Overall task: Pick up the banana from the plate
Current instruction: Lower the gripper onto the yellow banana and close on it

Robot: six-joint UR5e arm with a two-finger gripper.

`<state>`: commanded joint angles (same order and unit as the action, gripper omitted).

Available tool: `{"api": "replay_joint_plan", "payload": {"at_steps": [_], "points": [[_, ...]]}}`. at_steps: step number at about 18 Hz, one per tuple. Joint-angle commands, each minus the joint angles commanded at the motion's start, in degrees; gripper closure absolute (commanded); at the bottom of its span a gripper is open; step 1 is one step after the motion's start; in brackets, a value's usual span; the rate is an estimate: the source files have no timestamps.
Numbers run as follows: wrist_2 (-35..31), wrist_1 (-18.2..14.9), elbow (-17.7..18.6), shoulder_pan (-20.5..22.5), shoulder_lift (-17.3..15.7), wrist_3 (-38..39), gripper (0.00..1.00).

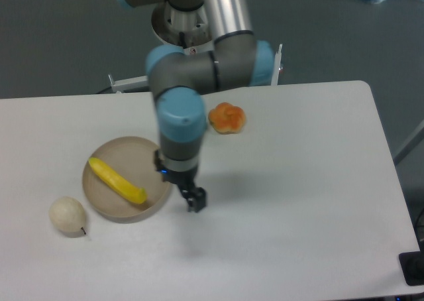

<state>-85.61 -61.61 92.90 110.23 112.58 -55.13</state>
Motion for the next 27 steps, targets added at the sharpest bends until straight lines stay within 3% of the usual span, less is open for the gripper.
{"api": "replay_joint_plan", "payload": {"at_steps": [5,8,14,15,18,21,24,27], "points": [[-0.26,0.44,0.09,-0.98,1.4,1.26,0.0],[-0.7,3.86,0.61,-1.07,3.08,1.26,0.12],[-1.32,3.87,2.11,-1.16,2.82,1.26,0.27],[-1.32,3.78,2.11,-1.16,2.82,1.26,0.33],[-1.32,3.87,2.02,-1.16,2.73,1.08,0.67],[-1.23,3.87,1.58,-1.16,2.47,0.99,0.92],[-1.23,3.78,0.62,-1.07,2.2,0.82,1.0],[-1.14,2.99,-0.44,-0.98,1.5,0.82,1.0]]}}
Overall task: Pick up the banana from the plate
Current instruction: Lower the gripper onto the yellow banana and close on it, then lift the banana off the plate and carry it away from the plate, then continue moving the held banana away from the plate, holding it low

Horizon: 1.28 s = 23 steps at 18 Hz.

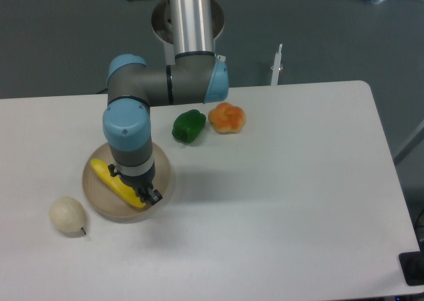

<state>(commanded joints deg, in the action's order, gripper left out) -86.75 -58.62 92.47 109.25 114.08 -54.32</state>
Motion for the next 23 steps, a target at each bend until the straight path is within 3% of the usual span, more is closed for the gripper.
{"api": "replay_joint_plan", "payload": {"at_steps": [4,10,13,18,23], "points": [[-0.09,-3.51,-2.9,1.75,-2.63,-0.09,1.0],[0.7,-3.61,-6.41,9.92,-2.55,-2.19,1.0],[2.28,-4.13,-9.23,15.8,-0.97,-4.3,1.0],[1.76,-11.6,-15.11,22.49,2.98,-10.97,1.0],[-0.26,-11.34,-16.96,25.22,7.46,-14.41,1.0]]}}
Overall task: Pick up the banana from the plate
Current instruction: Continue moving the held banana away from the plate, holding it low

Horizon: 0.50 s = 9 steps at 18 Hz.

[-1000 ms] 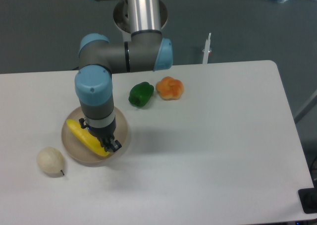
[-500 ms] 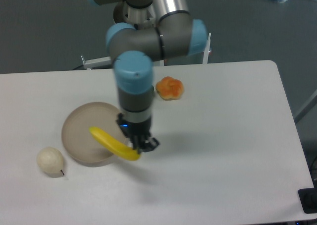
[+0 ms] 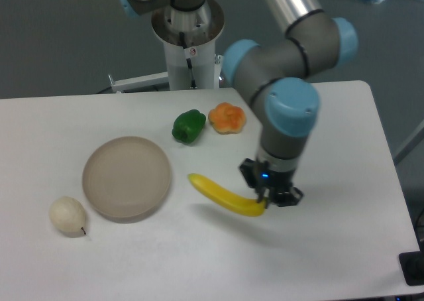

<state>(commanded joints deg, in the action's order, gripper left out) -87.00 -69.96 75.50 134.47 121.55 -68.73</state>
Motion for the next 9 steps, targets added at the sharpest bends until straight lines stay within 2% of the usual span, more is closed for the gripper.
{"api": "replay_joint_plan", "payload": {"at_steps": [3,9], "points": [[-1.14,-0.52,-1.76,0.36,2.02,-4.47,0.99],[-1.94,-0.26,-4.48,0.62,4.13,-5.1,1.0]]}}
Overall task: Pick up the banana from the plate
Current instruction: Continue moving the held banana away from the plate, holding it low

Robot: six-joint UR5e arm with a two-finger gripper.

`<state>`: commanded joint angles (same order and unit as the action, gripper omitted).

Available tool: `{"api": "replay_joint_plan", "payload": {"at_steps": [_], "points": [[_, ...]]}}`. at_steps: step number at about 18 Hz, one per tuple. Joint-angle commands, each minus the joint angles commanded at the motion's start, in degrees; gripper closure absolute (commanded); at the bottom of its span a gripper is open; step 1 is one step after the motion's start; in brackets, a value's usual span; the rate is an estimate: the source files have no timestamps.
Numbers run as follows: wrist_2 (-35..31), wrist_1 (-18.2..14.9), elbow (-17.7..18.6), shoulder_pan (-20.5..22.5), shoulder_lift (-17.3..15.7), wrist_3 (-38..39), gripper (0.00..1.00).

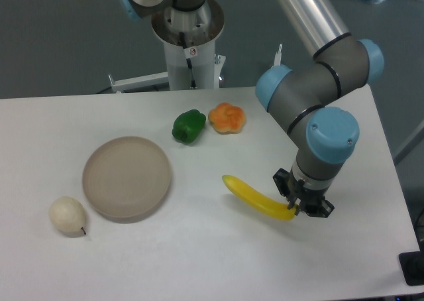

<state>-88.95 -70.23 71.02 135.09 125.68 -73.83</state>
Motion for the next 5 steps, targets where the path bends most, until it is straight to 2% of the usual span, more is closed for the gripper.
{"api": "replay_joint_plan", "payload": {"at_steps": [5], "points": [[0.0,-0.18,-0.71,0.35,0.18,0.0,1.0]]}}
